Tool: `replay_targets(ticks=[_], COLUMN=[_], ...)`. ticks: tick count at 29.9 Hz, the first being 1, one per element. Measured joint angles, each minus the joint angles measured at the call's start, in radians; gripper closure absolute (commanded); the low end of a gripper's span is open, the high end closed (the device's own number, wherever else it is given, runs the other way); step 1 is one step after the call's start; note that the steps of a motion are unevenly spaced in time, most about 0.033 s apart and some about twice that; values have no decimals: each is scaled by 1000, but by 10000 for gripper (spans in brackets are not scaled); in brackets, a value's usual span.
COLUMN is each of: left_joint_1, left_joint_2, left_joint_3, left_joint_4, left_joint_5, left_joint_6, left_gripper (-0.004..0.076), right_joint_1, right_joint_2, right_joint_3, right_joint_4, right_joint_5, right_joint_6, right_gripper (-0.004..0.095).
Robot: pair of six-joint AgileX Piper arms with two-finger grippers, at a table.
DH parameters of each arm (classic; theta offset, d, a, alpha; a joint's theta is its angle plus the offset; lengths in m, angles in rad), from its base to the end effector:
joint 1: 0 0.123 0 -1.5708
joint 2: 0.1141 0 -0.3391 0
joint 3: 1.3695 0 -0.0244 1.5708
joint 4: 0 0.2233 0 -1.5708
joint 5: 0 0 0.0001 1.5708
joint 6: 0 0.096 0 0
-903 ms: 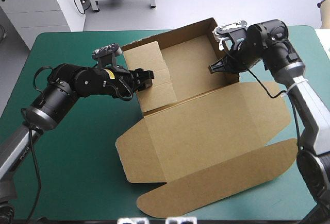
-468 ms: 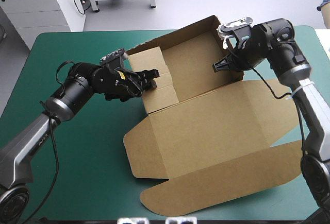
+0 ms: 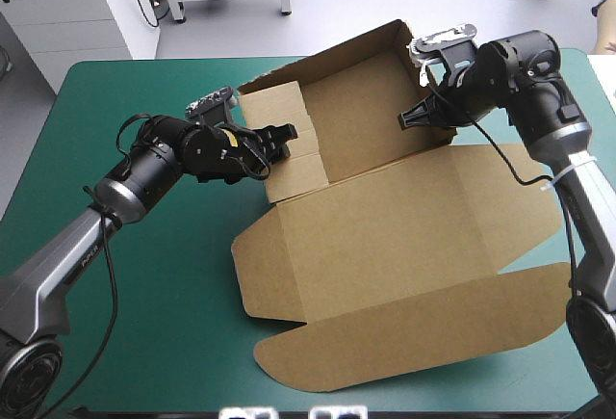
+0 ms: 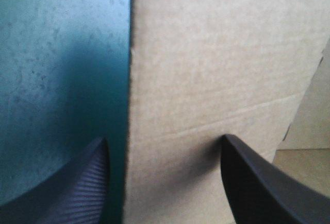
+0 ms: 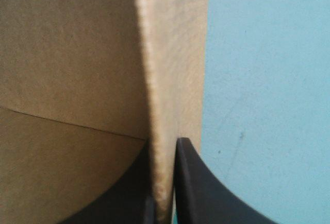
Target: Fold the box
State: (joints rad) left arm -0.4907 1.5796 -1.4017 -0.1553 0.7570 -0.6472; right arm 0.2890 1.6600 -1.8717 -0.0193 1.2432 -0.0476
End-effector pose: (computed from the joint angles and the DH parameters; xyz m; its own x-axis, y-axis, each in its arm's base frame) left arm 0.2860 -0.1644 0.3924 -0.8425 -0.3269 -0.4281 -0.0687 0.8535 -0.5166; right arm 0.3177 0.0926 0.4664 -0.7606 -0.2822 -0.5847 -0.3160 0.9476 -0.0463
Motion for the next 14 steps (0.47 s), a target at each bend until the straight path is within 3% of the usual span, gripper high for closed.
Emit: replay_targets(ticks=[5,14], left_joint_1=[0,0], left_joint_2=[0,0], left_joint_3=[0,0], left_joint_4=[15,60], left_joint_5=[-66,-78], left_joint_6=[0,59], left_gripper=[282,282], right_joint_1=[0,0], right_joint_2=[-3,-5], right_joint_3=[-22,-25], right_joint_4=[0,5], right_joint_5=[0,1], right_joint_6=[-3,-6], right_gripper=[924,924])
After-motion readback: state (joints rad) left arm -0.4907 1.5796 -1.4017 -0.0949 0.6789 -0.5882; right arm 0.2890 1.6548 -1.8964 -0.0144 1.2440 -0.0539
